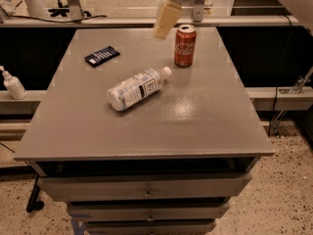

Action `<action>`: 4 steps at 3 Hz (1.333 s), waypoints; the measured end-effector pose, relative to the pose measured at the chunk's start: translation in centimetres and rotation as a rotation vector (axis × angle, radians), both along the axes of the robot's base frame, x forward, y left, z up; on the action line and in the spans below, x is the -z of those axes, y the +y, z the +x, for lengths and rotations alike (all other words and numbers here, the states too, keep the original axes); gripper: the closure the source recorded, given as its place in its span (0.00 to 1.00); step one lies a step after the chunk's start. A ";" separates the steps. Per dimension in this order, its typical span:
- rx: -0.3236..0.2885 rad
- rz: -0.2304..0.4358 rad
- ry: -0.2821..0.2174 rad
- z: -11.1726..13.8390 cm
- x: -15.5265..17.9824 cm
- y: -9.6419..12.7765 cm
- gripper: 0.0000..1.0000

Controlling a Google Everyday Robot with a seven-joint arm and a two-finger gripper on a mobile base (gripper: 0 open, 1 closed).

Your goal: Place blue plastic bottle upright

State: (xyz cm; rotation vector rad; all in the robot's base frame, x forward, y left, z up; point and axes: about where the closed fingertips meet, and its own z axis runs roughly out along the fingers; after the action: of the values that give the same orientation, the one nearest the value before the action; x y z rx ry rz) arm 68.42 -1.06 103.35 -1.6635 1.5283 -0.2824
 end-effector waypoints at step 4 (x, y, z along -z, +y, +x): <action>-0.097 -0.291 0.134 -3.5 5.4 -2.4 0.00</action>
Offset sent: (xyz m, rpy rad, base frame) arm -0.0167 -0.0145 -0.0137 -0.1563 0.0411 0.0493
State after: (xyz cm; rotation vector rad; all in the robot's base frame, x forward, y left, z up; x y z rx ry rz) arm 64.91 -3.45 97.91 -2.0140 1.5555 -0.3609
